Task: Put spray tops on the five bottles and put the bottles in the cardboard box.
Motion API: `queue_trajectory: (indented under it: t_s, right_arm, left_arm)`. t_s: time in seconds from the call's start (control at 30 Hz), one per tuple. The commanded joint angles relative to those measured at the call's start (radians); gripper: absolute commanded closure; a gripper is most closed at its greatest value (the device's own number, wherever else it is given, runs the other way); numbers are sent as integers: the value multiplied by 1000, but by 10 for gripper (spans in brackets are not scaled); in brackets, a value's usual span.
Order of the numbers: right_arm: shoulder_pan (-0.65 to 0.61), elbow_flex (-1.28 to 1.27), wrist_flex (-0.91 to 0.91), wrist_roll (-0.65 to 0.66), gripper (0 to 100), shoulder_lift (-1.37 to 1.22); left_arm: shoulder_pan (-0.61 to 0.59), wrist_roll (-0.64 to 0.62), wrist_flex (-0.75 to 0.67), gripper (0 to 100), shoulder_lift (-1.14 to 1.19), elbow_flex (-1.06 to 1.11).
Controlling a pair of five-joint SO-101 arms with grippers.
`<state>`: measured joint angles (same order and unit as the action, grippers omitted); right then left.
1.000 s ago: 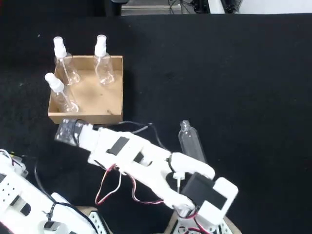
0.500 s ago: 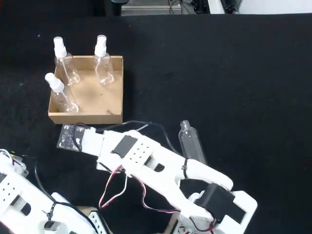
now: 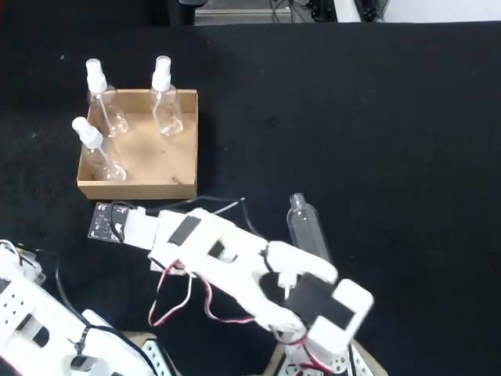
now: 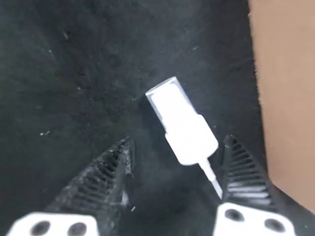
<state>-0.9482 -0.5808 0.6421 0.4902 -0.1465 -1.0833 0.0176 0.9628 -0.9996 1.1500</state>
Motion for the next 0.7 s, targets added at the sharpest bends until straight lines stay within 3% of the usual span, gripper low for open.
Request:
queue_trajectory:
  t_s: [0.0, 0.07, 0.17, 0.2, 0.47, 0.67]
  right_arm:
    - [-3, 88, 12, 9, 732, -27]
    - [-3, 94, 12, 9, 776, -36]
    - [3, 94, 9, 0, 977, -18]
    - [17, 90, 14, -2, 991, -5]
    - [219, 28, 261, -206, 988, 378]
    - [420, -111, 284, -302, 987, 659]
  left_arm:
    - [-12, -6, -17, 970, -14, -8]
    - [-12, -6, -17, 970, -14, -8]
    - [-13, -6, -17, 970, -14, -8]
    - [-13, -6, -17, 970, -14, -8]
    - [-8, -5, -17, 970, -14, -8]
    - [-7, -5, -17, 970, -9, -8]
